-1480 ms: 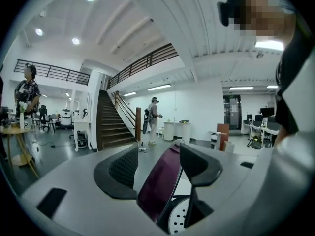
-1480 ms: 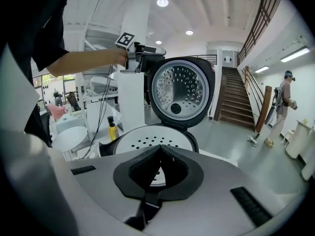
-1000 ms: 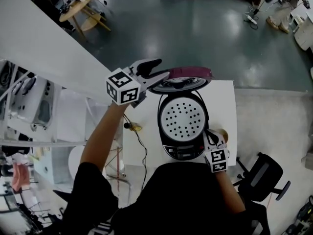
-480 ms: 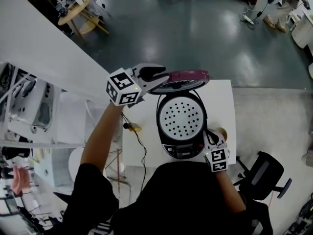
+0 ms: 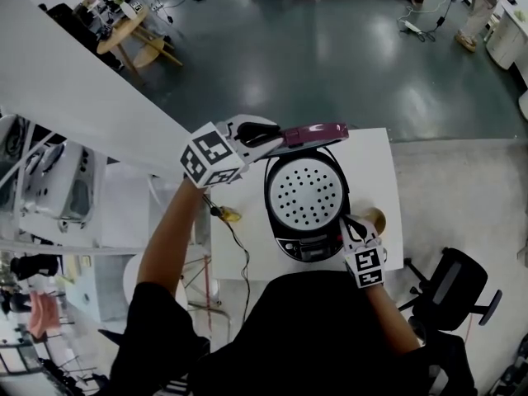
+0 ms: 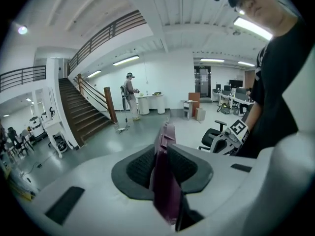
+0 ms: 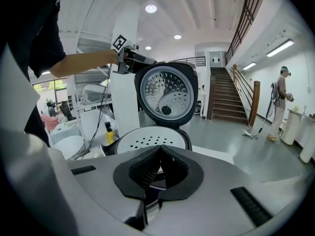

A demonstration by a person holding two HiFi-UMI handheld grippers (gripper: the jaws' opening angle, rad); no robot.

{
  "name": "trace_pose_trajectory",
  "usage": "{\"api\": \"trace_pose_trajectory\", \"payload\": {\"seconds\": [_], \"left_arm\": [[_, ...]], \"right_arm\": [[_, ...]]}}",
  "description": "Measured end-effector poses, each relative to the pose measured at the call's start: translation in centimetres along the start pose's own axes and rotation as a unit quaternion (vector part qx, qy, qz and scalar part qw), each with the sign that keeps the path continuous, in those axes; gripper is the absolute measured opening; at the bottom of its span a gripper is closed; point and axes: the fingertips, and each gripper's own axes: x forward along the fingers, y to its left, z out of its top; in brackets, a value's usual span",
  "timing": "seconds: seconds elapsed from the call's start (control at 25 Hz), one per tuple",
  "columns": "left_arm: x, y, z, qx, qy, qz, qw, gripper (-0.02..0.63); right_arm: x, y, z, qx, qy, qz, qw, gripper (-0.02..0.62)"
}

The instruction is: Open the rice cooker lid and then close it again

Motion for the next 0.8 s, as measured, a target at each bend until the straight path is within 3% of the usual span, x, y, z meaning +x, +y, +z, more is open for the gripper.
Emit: {"api": "trace_pose_trajectory", "payload": {"seconds": [0.44, 0.8], "left_arm": [[0.1, -4.4, -1.0, 0.0, 0.035, -0.029, 0.999, 0.067], [0.9, -7.9, -2.4, 0.023, 0.077, -0.062, 0.9948, 0.075]], "right_arm": [[-1.9, 1.0, -0.7, 0.0, 0.0, 0.005, 1.0, 0.0], [-2.3, 1.9, -1.4, 0.011, 0.003, 0.009, 1.0, 0.0]]}}
